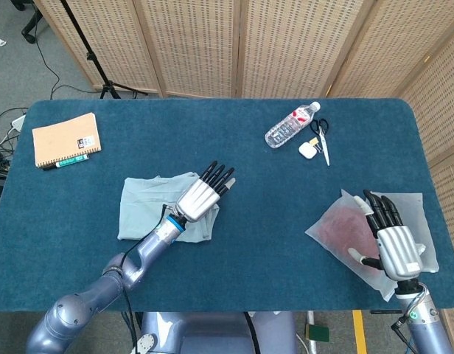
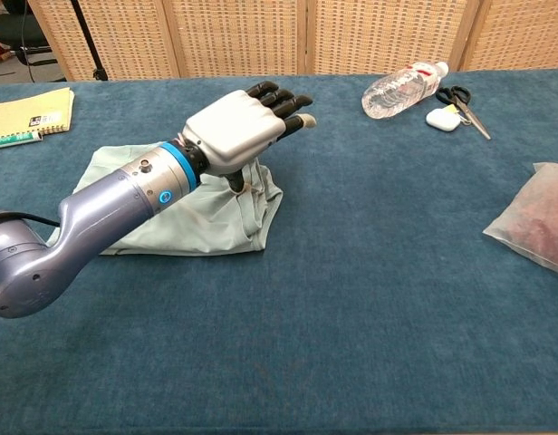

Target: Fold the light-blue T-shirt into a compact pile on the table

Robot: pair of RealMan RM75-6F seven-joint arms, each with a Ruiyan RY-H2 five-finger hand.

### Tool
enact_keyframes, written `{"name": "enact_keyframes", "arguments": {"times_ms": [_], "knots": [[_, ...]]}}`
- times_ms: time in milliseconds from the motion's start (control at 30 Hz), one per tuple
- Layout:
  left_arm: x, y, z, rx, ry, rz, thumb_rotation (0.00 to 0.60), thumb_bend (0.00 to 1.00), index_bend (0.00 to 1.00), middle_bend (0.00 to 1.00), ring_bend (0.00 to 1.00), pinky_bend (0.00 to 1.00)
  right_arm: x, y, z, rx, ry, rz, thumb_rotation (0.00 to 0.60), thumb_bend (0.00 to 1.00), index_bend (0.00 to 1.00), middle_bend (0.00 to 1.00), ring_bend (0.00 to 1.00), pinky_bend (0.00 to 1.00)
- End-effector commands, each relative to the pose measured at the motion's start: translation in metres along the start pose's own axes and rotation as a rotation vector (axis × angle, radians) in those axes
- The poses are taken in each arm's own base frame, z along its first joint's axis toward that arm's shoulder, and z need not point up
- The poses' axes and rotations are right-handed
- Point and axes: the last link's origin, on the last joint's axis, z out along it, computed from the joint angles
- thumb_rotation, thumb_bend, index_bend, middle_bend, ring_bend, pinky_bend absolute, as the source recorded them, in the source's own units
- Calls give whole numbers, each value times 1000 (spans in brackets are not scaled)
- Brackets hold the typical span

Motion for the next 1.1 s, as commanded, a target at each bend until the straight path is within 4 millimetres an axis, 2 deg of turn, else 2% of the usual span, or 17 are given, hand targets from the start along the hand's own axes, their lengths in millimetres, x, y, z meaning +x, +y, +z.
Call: {"name": "enact_keyframes", "arguments": {"times_ms": [33, 733, 933, 1100], "knots": [[-1, 3, 4, 4, -8, -8, 600, 120, 0, 0, 0, 0, 0, 0, 0, -2, -1, 1, 600, 28, 0, 0, 0, 0], [12, 1, 22, 46, 39, -23, 600, 125, 0, 0, 0, 0, 1, 1, 0, -3, 2, 4, 600, 28, 0, 0, 0, 0], [25, -12, 19, 82, 122, -82, 600, 49, 0, 0, 0, 0, 1, 1, 0, -1, 1, 5, 600, 28, 0, 0, 0, 0], [44, -32, 15, 122, 218, -139, 600, 31, 0, 0, 0, 0, 2, -1, -2, 5, 3, 7, 600, 28, 0, 0, 0, 0]]}}
